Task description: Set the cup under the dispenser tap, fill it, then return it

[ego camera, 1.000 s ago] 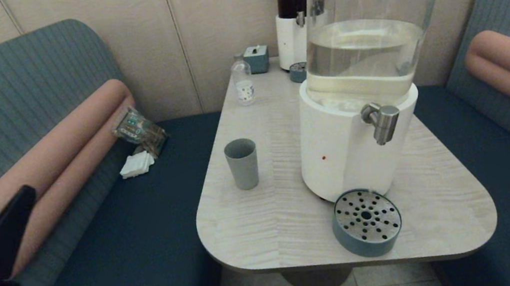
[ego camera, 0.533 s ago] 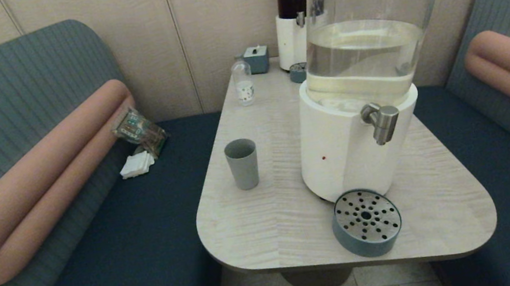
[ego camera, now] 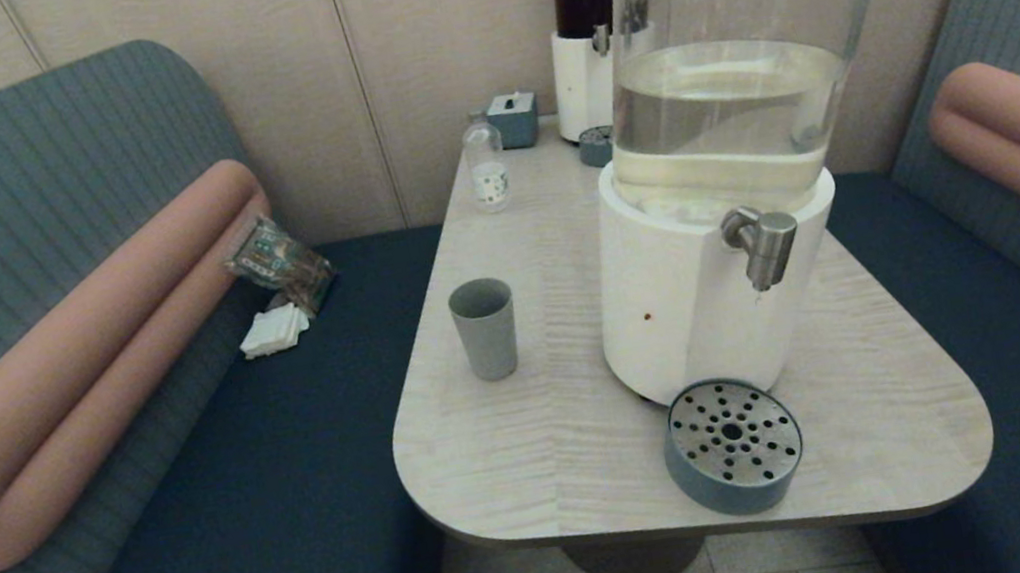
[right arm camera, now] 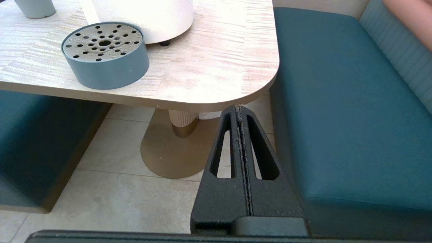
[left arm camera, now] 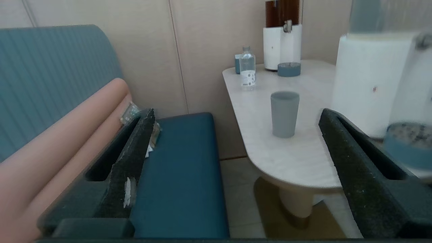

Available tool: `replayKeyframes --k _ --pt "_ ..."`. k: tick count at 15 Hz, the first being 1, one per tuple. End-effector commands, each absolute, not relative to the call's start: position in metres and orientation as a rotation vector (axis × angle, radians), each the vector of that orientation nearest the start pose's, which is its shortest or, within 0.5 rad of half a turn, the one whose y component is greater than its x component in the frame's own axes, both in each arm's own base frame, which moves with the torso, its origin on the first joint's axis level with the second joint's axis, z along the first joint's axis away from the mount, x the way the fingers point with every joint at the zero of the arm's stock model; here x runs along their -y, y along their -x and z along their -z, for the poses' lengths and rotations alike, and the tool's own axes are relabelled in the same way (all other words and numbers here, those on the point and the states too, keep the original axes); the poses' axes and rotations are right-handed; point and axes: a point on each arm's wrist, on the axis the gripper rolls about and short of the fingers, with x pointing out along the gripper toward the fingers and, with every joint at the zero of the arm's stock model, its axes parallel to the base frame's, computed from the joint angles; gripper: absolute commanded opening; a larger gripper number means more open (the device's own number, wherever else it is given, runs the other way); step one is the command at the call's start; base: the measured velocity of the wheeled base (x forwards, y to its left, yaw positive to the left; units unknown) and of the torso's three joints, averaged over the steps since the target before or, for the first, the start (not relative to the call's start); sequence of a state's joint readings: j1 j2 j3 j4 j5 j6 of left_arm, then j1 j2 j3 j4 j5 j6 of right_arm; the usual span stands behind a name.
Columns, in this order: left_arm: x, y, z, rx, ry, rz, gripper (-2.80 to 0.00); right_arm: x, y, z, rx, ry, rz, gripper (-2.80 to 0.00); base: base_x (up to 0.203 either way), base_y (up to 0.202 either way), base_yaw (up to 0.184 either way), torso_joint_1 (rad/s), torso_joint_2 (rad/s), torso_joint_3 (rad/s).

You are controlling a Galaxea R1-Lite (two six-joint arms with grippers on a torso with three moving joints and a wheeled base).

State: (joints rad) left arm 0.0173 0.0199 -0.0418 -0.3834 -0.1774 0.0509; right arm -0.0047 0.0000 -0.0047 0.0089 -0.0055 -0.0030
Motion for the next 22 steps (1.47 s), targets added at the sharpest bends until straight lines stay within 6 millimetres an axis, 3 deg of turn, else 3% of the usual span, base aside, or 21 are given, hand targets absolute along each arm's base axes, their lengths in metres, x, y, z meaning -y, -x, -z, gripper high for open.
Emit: replayKeyframes --k 1,10,15,22 --pt "0.005 0.03 -0.114 0.39 -0.094 0.147 -2.8 0.0 0.023 -0.076 -0.006 0.003 0.011 -2.8 0.0 0.0 0.0 0.0 0.0 0.0" --pt "0.0 0.023 -0.079 0.018 -0.219 -0.02 -2.8 0.0 0.023 -0.076 -0.005 0.003 0.011 -2.8 0.0 0.0 0.0 0.0 0.0 0.0" --pt "0.002 0.026 -0.071 -0.098 -0.163 0.045 -2.8 0.0 0.023 -0.076 -0.006 0.003 0.011 -2.8 0.0 0.0 0.0 0.0 0.0 0.0" --pt "0.002 0.026 -0.071 -0.098 -0.153 0.045 -2.8 0.0 0.023 -0.076 -0.005 0.002 0.011 -2.8 0.0 0.0 0.0 0.0 0.0 0.0"
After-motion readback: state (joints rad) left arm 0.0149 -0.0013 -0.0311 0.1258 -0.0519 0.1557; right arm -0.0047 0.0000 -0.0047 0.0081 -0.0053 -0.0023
